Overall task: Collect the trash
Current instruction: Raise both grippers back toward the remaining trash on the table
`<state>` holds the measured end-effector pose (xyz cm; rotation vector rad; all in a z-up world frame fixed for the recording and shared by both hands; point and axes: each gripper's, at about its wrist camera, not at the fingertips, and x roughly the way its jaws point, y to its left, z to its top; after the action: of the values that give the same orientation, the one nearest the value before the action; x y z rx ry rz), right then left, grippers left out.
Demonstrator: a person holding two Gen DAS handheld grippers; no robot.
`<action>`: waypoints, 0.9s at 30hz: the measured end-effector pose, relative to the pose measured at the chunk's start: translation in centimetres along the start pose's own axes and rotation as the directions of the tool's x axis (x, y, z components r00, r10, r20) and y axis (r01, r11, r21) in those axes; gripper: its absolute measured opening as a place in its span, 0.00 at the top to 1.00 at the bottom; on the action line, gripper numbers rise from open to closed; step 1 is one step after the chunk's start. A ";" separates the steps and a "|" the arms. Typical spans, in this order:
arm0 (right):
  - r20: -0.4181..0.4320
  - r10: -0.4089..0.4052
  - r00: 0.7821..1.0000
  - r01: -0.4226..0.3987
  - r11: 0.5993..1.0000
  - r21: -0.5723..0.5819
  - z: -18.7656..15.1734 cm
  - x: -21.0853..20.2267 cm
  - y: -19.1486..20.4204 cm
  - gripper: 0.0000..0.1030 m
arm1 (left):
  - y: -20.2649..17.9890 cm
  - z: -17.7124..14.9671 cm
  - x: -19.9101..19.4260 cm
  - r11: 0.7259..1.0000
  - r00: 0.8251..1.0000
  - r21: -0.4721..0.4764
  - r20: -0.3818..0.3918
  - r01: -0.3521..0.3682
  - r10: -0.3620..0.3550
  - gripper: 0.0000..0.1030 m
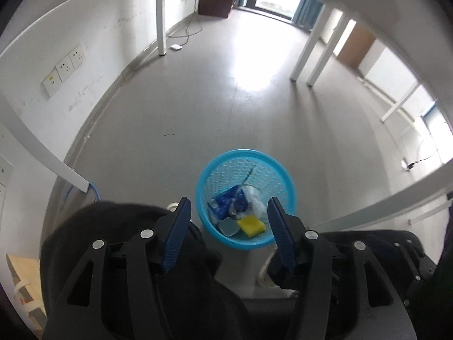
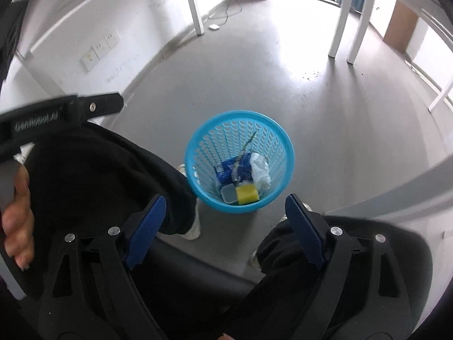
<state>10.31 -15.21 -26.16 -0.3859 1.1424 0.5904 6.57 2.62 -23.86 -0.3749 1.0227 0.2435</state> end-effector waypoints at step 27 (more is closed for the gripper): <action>0.436 0.010 0.900 -0.014 1.000 0.005 2.4 -18.2 2.6 0.08 | 0.0 1.2 -19.4 0.970 0.878 0.240 0.457 0.029 -0.140 0.08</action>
<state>5.18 -16.15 -8.37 -0.2223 0.7148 0.6443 -2.23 2.63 -6.52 -0.1375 0.5403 0.1256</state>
